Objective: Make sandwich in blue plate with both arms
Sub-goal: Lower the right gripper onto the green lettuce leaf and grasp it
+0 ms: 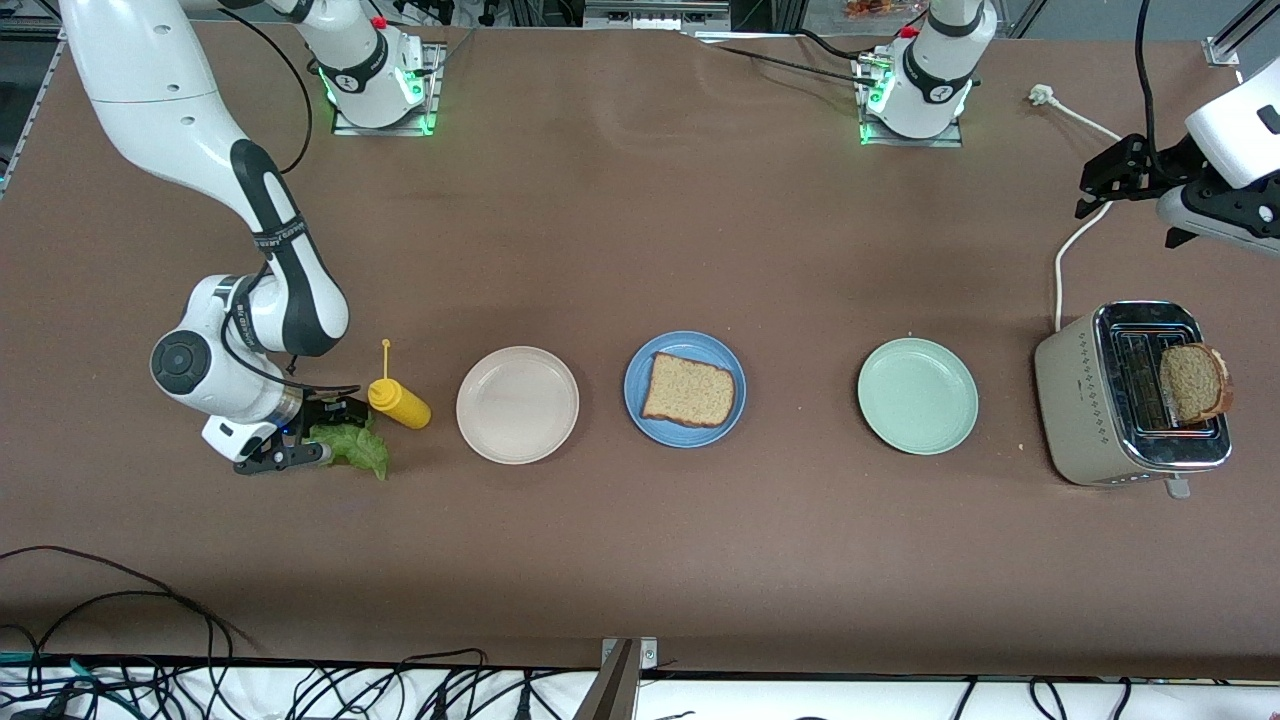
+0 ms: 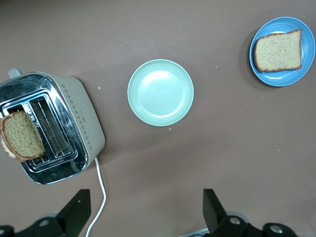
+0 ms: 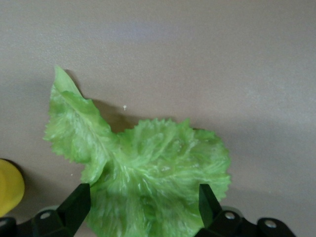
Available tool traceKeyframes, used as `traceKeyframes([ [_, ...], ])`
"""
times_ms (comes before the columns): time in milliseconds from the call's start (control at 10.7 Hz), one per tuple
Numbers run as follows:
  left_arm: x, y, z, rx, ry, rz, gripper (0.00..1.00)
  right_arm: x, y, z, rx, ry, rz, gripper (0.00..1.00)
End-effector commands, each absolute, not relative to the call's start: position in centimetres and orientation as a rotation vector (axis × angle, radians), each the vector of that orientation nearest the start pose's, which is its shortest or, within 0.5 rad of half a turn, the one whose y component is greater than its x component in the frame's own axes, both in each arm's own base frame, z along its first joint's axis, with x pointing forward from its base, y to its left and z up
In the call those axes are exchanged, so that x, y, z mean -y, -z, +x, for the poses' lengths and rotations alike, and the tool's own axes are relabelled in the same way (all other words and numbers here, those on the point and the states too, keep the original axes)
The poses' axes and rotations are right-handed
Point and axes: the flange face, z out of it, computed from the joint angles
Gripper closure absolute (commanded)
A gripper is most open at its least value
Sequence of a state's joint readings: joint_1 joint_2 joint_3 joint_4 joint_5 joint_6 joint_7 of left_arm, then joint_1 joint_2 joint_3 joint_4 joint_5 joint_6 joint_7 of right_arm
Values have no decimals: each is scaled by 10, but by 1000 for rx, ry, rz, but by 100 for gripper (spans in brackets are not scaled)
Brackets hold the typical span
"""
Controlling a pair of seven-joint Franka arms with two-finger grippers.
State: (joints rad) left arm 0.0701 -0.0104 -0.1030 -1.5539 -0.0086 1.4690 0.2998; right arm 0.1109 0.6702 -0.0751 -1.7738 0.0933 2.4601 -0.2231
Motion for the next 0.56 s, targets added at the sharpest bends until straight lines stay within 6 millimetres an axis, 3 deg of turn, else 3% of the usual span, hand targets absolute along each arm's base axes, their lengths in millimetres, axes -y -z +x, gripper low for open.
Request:
traceKeyframes([
  [0, 17, -629, 537, -531, -128, -3111, 0, -29, -176, 664, 411, 66, -3090, 47],
  [93, 17, -629, 537, -531, -128, -3111, 0, -28, -176, 663, 429, 65, -3088, 79],
  [187, 16, -630, 537, -528, -126, -3111, 0, -28, -177, 663, 429, 65, -3088, 100],
  [374, 16, -629, 537, -528, -128, -3112, 0, -29, -181, 665, 435, 71, -3088, 100],
  [467, 13, -629, 537, -519, -128, -3114, 0, -37, -193, 665, 447, 84, -3074, 100],
])
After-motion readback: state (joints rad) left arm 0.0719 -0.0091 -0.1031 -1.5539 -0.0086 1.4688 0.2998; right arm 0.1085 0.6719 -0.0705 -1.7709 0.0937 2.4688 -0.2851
